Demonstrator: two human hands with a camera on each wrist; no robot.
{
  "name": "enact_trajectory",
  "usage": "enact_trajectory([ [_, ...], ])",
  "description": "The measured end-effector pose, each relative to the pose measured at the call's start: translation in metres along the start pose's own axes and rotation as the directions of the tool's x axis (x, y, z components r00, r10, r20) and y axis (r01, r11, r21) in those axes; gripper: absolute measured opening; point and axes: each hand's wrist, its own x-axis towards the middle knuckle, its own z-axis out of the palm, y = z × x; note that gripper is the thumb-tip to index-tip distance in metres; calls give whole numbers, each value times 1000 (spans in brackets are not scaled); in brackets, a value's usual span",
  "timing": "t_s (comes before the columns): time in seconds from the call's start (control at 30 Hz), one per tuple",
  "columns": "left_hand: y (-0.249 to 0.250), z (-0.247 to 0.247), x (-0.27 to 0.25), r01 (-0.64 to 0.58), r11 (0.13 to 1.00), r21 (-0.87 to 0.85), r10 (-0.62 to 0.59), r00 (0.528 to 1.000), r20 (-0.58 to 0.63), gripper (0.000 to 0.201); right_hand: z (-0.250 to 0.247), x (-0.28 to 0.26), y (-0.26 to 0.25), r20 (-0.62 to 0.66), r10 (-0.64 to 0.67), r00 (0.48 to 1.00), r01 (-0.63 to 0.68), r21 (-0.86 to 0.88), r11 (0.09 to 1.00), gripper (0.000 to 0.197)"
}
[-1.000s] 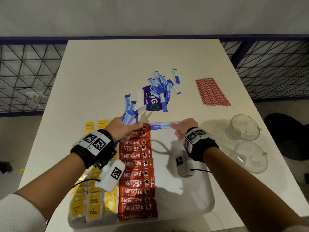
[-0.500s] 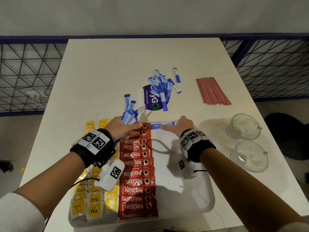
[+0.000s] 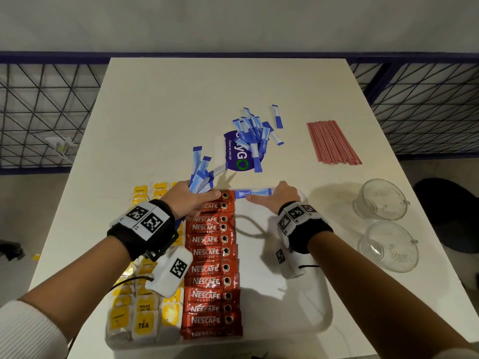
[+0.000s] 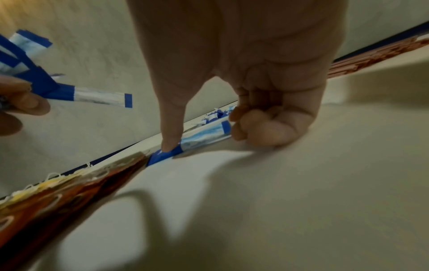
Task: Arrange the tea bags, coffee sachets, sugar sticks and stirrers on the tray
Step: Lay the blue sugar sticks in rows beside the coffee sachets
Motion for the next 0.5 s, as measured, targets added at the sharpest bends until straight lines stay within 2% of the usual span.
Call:
enact_trajectory([
  [0.07, 1, 1, -2, 2, 1000, -11, -2, 1000, 17, 30, -3, 0, 3, 13, -16, 1000, 16, 20, 1000, 86],
  [0.17, 2, 3, -3, 1, 1000, 7, -1, 999, 35, 30, -9, -3, 7, 25, -78, 997, 76, 82, 994, 53],
  [0.3, 4, 10, -3, 17, 999, 40, -21, 993, 112, 24, -20, -19, 4, 17, -264, 964, 245, 316, 917, 20],
  [0.33, 5, 13, -4, 23, 998, 58, -30, 991, 131, 24, -25, -26, 0, 40, -330, 943, 287, 403, 869, 19],
  [0.4, 8, 19, -4, 29, 995, 96, -45, 985, 167, 29, -33, -35, -7, 105, -434, 895, 315, 540, 780, 36],
  [0.47, 11, 24, -4, 30, 995, 99, -51, 974, 219, 31, -40, -39, -13, 162, -476, 864, 299, 596, 745, 46],
  [0.5, 12, 26, -4, 36, 996, 85, -56, 969, 241, 30, -42, -40, -14, 176, -488, 855, 291, 616, 732, 44],
])
